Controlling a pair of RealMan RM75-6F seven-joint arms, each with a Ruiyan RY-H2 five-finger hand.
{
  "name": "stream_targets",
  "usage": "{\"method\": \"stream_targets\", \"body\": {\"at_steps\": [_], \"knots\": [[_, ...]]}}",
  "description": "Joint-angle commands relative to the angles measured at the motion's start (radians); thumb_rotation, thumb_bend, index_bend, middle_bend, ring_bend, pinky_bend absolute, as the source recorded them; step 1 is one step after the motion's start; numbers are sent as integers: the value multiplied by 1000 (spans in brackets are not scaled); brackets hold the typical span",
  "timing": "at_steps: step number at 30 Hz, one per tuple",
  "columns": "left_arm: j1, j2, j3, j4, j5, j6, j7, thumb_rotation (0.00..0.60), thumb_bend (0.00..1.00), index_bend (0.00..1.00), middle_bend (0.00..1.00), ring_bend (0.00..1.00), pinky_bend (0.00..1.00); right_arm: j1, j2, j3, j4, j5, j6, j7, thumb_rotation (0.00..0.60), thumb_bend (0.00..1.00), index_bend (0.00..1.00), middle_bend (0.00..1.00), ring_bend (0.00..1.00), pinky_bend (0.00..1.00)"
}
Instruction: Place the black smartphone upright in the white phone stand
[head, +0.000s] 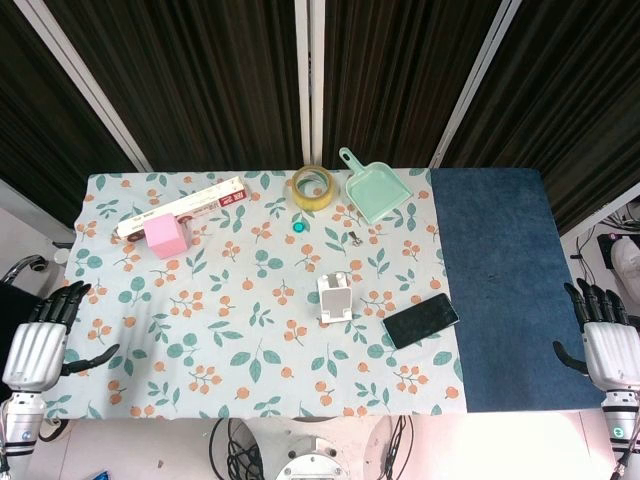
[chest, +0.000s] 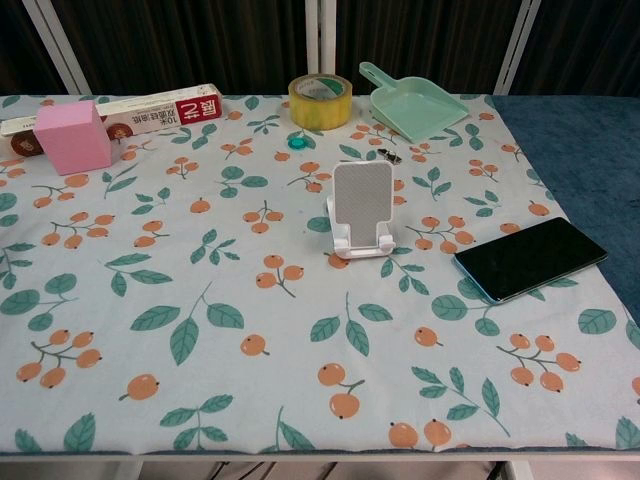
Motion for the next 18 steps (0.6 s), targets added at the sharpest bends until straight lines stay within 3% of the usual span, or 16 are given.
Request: {"method": "stream_targets", "body": {"at_steps": [1, 13, 18], "knots": [[0, 0, -2, 0, -1, 1, 1, 216, 99, 87, 87, 104, 210, 0, 1, 0, 0, 0, 0, -1, 600, 176, 0, 0, 0, 0], [0, -1, 0, -4, -1, 2, 2, 214, 99, 87, 87, 104, 210, 21, 21, -11, -15, -21, -35, -7, 600, 176, 0, 0, 0, 0], [2, 1, 0, -1, -5, 5, 0, 216, 99, 87, 87, 104, 210, 72, 57, -11, -65, -39, -103, -54, 600, 175, 0, 0, 0, 0]]}}
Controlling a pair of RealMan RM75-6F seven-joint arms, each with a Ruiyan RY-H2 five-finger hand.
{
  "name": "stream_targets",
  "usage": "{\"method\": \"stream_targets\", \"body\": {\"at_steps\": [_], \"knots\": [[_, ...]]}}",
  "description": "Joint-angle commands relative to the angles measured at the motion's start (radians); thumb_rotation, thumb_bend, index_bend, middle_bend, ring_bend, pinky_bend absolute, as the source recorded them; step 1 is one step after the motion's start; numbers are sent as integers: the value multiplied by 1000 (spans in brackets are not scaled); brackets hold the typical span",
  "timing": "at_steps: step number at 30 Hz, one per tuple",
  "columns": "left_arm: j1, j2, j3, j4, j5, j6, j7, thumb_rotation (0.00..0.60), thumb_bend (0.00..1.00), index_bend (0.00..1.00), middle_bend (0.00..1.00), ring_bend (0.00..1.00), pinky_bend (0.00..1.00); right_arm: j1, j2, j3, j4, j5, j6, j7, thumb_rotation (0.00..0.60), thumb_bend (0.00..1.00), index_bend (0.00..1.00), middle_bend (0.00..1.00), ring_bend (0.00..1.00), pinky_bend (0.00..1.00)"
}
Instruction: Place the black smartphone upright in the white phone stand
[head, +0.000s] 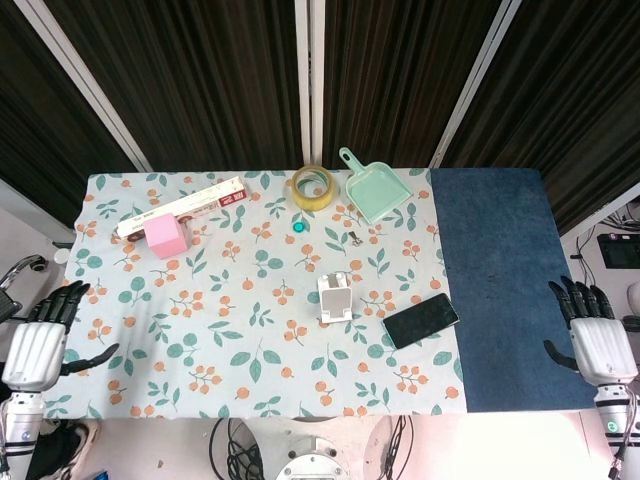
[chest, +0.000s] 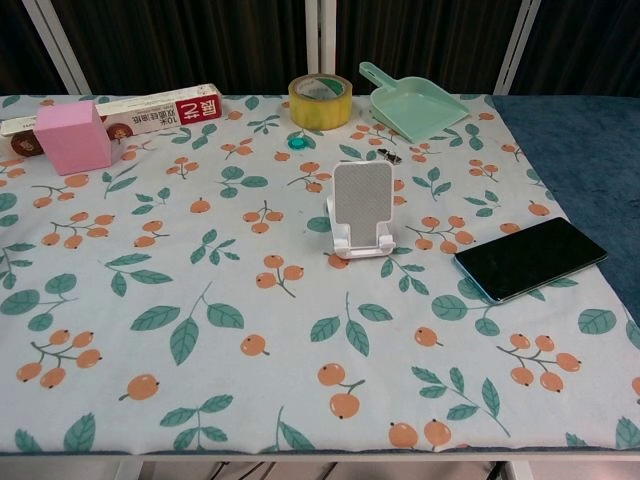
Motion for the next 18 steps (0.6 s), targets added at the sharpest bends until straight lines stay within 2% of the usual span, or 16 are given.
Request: {"method": "stream_targets", "body": {"at_steps": [1, 5, 11, 18], "knots": [[2, -1, 1, 3, -3, 1, -1, 214, 99, 88, 87, 104, 210, 44, 27, -1, -38, -13, -61, -30, 600, 172, 0, 0, 0, 0], [6, -8, 3, 9, -6, 2, -7, 216, 99, 87, 87, 104, 209, 129, 58, 0, -93, -13, -196, -77, 600, 152, 0, 0, 0, 0], [7, -13, 10, 6, 8, 6, -6, 216, 100, 87, 87, 104, 210, 271, 47, 9, -132, 21, -419, -119, 600, 85, 0, 0, 0, 0], [9, -6, 9, -1, 5, 8, 1, 216, 100, 88, 87, 104, 209, 375, -29, 15, -90, 63, -538, -210, 600, 50, 0, 0, 0, 0]]}}
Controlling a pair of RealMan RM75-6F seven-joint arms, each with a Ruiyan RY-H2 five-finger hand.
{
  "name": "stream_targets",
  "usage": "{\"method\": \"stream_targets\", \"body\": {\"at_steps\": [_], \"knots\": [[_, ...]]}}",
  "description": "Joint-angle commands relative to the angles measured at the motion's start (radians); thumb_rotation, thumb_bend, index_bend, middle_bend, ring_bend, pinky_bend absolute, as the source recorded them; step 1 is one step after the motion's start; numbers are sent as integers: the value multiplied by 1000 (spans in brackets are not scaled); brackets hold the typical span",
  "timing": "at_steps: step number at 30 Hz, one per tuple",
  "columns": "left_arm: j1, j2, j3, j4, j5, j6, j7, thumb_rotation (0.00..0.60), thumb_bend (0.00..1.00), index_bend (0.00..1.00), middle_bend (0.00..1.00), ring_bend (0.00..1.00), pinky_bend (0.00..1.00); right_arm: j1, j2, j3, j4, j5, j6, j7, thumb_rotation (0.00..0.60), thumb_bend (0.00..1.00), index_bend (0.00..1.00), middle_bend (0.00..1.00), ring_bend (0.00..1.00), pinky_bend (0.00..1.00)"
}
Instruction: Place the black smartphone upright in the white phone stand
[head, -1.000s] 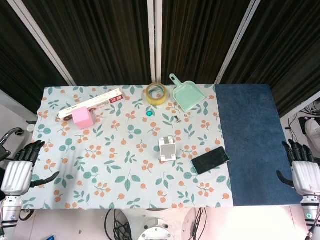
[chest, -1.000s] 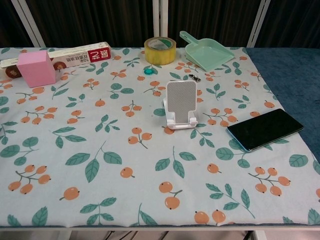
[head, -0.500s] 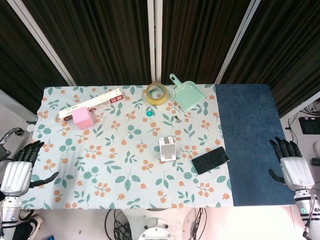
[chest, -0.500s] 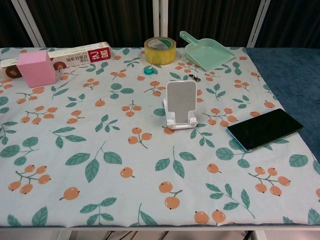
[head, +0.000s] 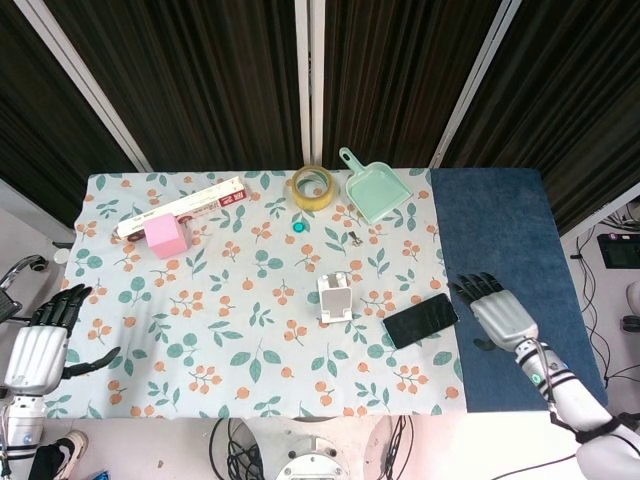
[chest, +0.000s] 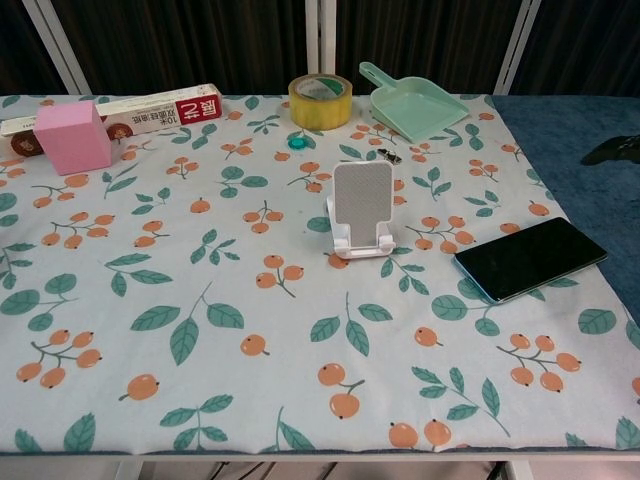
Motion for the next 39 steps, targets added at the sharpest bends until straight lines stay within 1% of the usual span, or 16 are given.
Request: {"method": "stream_targets", "body": {"at_steps": [1, 7, 17, 21, 32, 35, 39], "knots": [[1, 3, 0, -1, -3, -1, 1, 214, 99, 88, 87, 104, 209, 50, -45, 2, 25, 29, -54, -50, 600, 49, 0, 0, 0, 0], [5, 6, 1, 0, -11, -4, -2, 217, 100, 88, 87, 104, 209, 97, -83, -7, 45, 71, -100, -105, 600, 49, 0, 0, 0, 0], [8, 2, 5, 18, -13, -8, -17, 215, 100, 87, 87, 104, 209, 134, -140, -27, 80, 105, -112, -134, 600, 49, 0, 0, 0, 0], [9, 3, 7, 20, -10, -10, -20, 218, 100, 88, 87, 104, 209, 148, -157, -29, 91, 114, -114, -135, 600, 50, 0, 0, 0, 0], [9, 11, 9, 11, -13, -16, -8, 216, 103, 87, 87, 104, 209, 168, -189, -46, 133, 89, -105, -94, 600, 51, 29, 0, 0, 0], [9, 10, 9, 12, -15, -19, -8, 215, 103, 88, 87, 104, 209, 171, -194, -48, 138, 90, -102, -84, 600, 52, 53, 0, 0, 0], [7, 10, 6, 13, -17, -20, -11, 217, 103, 88, 87, 104, 209, 176, -201, -50, 146, 89, -98, -71, 600, 73, 112, 0, 0, 0]]}}
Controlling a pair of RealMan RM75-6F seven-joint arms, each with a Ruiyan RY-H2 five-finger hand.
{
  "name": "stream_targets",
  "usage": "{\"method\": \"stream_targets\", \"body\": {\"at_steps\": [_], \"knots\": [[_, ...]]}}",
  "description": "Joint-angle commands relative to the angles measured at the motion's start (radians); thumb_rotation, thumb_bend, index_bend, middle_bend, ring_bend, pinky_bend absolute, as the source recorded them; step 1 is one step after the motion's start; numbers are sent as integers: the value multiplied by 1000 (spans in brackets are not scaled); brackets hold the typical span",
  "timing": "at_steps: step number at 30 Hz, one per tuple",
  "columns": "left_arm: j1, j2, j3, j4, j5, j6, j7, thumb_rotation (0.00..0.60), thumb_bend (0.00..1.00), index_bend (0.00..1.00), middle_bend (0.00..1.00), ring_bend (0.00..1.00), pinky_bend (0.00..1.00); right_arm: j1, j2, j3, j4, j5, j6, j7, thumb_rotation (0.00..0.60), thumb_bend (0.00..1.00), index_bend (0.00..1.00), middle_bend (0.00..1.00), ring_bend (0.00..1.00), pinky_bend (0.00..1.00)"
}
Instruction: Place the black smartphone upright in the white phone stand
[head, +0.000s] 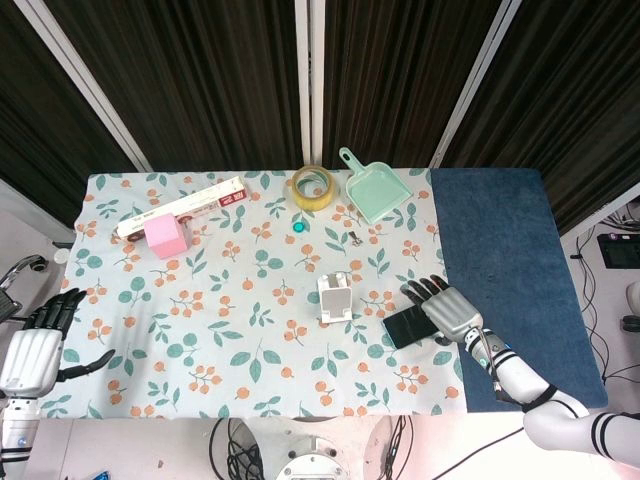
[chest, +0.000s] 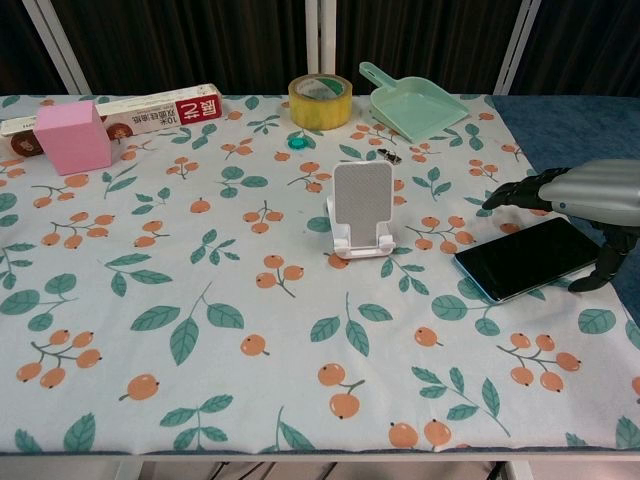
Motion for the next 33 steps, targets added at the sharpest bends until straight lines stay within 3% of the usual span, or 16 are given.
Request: {"method": "stream_targets", "body": {"at_steps": [1, 20, 33], "knots": [[-1, 1, -1, 1, 1, 0, -1, 216, 103, 88, 87, 104, 209, 3, -4, -2, 6, 0, 2, 4, 600, 79, 123, 0, 0, 0], [1, -11, 8, 18, 2, -11, -20, 215, 103, 88, 87, 104, 209, 16, -6, -17, 19, 21, 8, 7, 600, 127, 249, 0, 0, 0], [1, -8, 7, 19, 0, -12, -26, 217, 104, 88, 87, 104, 209, 17, 1, -17, 18, -16, 22, 101, 600, 173, 475, 0, 0, 0]]}}
